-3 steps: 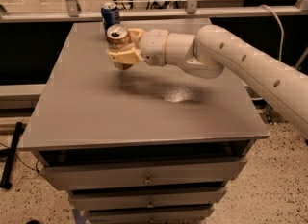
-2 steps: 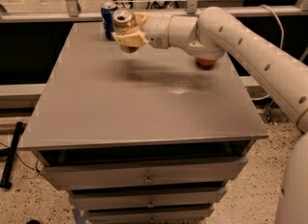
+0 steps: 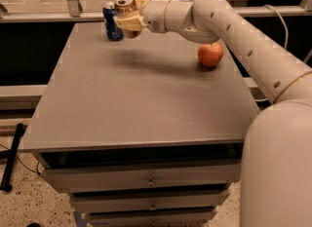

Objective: Move orange can near pepsi can

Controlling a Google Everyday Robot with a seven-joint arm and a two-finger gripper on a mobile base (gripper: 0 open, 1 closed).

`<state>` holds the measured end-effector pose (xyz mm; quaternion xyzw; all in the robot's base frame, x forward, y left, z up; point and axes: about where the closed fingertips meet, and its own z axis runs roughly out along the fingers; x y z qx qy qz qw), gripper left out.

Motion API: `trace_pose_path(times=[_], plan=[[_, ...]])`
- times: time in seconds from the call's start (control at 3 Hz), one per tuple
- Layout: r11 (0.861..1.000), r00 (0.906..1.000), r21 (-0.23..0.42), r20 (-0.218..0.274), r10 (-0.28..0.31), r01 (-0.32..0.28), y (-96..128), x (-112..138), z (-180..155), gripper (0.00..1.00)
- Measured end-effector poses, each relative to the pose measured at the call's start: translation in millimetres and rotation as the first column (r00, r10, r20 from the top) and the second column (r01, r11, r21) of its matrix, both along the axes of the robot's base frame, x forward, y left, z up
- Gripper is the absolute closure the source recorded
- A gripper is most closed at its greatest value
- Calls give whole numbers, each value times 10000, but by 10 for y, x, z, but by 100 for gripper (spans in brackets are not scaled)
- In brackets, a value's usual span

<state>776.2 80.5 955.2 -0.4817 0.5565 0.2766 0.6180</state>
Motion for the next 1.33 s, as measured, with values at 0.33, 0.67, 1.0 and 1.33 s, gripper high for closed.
trace_pose_path(times=[0.33, 0.67, 1.0, 1.33], plan=[[9993, 9989, -65, -288, -367, 365, 33, 326, -51, 100], [9979, 9958, -310, -697, -589, 568, 68, 508, -147, 100], [9969, 9894, -418, -1264, -708, 660, 107, 603, -292, 100], [9969, 9825, -391, -1710, -734, 676, 160, 652, -449, 100]])
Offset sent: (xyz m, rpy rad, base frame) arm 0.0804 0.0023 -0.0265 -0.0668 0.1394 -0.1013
